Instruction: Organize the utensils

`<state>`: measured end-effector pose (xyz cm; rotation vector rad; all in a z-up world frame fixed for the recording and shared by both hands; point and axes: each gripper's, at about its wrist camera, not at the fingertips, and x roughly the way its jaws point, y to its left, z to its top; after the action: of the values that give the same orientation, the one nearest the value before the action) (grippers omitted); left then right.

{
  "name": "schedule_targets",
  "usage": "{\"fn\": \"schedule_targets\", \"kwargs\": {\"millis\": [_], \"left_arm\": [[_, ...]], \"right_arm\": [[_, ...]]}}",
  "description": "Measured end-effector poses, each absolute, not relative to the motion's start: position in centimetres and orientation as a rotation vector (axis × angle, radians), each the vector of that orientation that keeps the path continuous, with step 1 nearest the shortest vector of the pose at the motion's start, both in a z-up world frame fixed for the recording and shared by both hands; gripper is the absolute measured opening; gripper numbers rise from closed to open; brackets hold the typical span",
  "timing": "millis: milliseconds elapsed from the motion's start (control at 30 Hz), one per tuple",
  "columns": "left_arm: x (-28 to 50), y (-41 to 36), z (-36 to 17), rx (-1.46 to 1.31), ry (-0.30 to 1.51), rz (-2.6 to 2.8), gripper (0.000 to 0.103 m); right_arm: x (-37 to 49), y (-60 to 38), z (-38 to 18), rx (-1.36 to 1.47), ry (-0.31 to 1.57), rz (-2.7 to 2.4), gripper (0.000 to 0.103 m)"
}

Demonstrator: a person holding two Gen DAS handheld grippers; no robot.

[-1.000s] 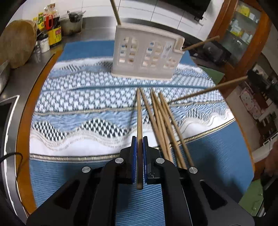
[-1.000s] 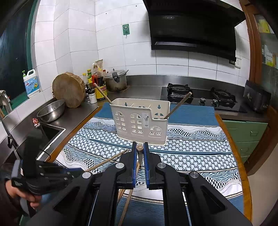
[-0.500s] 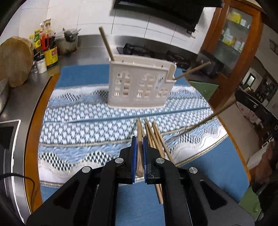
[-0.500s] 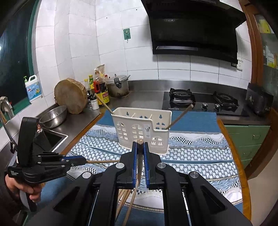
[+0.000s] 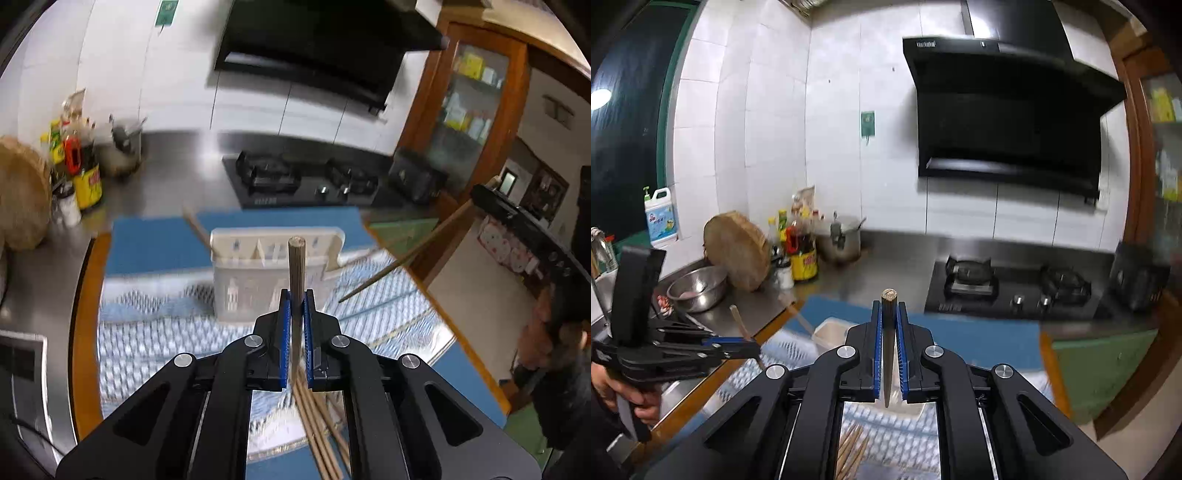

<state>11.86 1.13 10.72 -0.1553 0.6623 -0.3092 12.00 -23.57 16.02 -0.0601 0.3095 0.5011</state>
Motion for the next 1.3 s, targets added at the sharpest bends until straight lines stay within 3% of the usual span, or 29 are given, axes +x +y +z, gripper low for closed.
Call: {"fn": "schedule_targets", "kwargs": {"millis": [233, 400, 1000, 1167, 1200, 1267, 1300], "left_arm": [[13.6, 1.9, 16.9, -0.152, 0.499, -0.306, 0.005], [15.5, 2.4, 18.4, -0.143, 0.411, -0.232, 0.005], [22.3, 3.4, 10.9, -0.167, 0.586, -0.171, 0.008], [22.2, 3.4, 10.7, -0.169, 0.592, -0.172, 0.01], [22.0, 3.4, 10.7, -0.168, 0.592, -0.174, 0.012], [21.4, 3.2, 10.9, -0.153, 0.584, -0.17, 0.027], [20.8, 3.1, 11.0, -0.142, 0.576, -0.163, 0.039]], "right_arm": [[14.8, -23.4, 19.2, -0.069, 0.232, 0.475, 0.007], [17.2, -22.4, 18.1, -0.086, 0.272, 0.461, 0.007], [21.6, -20.4, 11.8, -0.12, 0.446, 0.455, 0.008], [21.1, -20.5, 11.8, -0.129, 0.438, 0.448, 0.023], [20.8, -20.6, 11.9, -0.129, 0.43, 0.448, 0.025], [19.9, -20.9, 12.2, -0.13, 0.422, 0.446, 0.026], [19.6, -21.0, 12.2, -0.128, 0.423, 0.449, 0.029]]}}
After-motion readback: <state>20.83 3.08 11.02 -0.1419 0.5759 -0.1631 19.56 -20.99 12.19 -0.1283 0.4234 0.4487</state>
